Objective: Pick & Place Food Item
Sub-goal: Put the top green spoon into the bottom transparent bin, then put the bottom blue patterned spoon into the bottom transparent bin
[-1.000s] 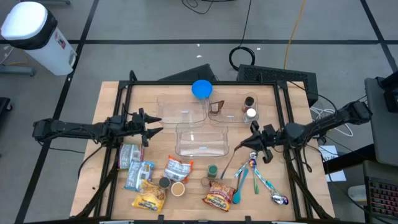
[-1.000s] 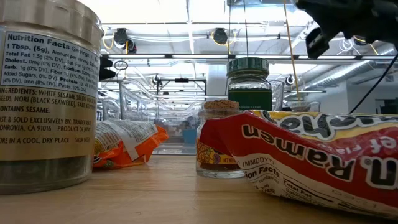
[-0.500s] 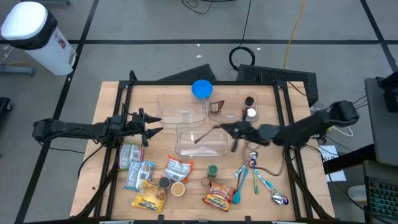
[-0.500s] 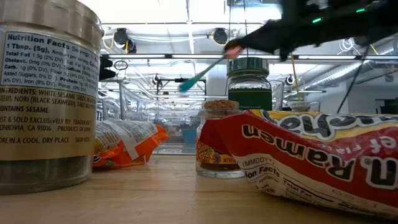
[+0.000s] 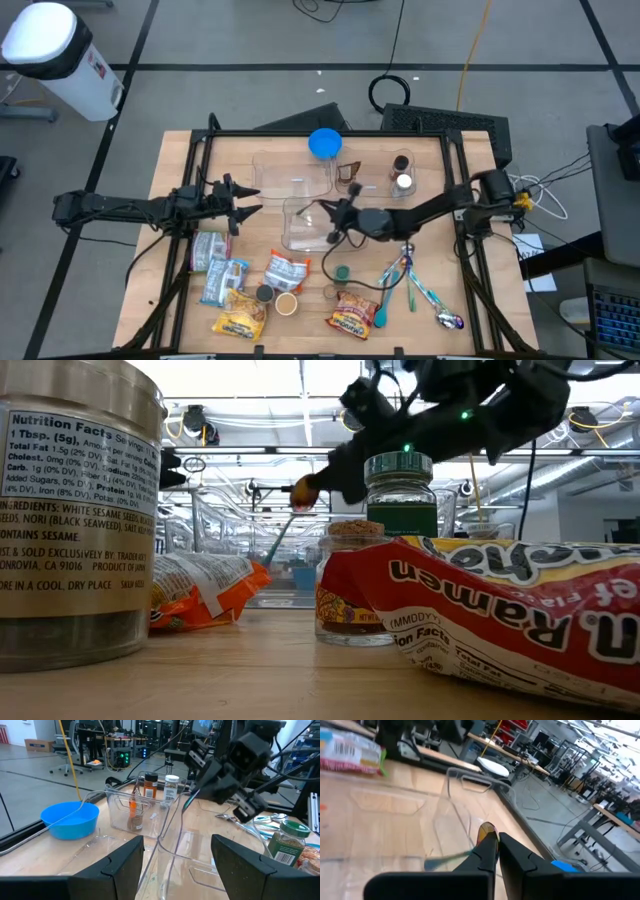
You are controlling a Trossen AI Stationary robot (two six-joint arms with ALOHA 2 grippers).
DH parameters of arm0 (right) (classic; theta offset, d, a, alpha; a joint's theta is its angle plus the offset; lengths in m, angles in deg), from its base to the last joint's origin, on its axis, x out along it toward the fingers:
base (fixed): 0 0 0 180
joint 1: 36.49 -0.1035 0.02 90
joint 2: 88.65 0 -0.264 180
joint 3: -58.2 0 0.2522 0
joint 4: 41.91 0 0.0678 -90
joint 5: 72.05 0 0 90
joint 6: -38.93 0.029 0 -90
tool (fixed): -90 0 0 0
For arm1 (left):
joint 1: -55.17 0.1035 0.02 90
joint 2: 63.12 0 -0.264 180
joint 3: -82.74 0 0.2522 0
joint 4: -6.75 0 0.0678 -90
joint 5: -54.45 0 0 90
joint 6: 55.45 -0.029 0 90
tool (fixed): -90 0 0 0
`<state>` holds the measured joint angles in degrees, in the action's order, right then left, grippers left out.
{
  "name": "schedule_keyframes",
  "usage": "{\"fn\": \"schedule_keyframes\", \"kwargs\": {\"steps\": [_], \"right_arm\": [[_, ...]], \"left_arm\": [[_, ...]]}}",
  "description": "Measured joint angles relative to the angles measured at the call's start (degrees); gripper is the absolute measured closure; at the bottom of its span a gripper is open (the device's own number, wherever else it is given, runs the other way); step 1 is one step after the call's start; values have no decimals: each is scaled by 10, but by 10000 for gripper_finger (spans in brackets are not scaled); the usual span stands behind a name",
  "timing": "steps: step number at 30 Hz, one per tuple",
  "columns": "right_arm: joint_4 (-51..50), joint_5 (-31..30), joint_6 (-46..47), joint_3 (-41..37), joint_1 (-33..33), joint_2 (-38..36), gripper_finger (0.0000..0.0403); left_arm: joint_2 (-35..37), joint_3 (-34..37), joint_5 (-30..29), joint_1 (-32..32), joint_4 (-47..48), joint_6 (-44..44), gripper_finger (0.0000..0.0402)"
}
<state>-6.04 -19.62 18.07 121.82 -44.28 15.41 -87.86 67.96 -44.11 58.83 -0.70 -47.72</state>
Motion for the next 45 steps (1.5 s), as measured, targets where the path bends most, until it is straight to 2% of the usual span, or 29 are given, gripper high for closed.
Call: {"fn": "schedule_keyframes", "kwargs": {"steps": [5, 9, 15, 19, 25, 28, 31, 36, 41, 45], "right_arm": [[-28, 1, -7, 1, -4, 9, 389], [-70, 2, 21, 0, -10, -2, 375], [-149, 18, 78, 0, -10, -35, 328], [-220, 16, 113, 0, -14, -84, 281], [-414, 16, 194, 0, -61, -207, 217], [-535, 33, 272, 0, -101, -267, 196], [-664, 82, 406, 0, -143, -320, 186], [-850, 154, 640, 0, -224, -345, 195], [-921, 234, 823, 0, -320, -314, 212], [-924, 257, 920, 0, -376, -279, 223]], "left_arm": [[0, 0, 0, 0, 0, 0, 160], [0, 0, 0, 0, 0, 0, 160], [0, 0, 0, 0, 0, 0, 160], [0, 0, 0, 0, 0, 0, 160], [0, 0, 0, 0, 0, 0, 160], [0, 0, 0, 0, 0, 0, 160], [0, 0, 0, 0, 0, 0, 160], [0, 0, 0, 0, 0, 0, 160], [0, 0, 0, 0, 0, 0, 160], [0, 0, 0, 0, 0, 0, 160]]}}
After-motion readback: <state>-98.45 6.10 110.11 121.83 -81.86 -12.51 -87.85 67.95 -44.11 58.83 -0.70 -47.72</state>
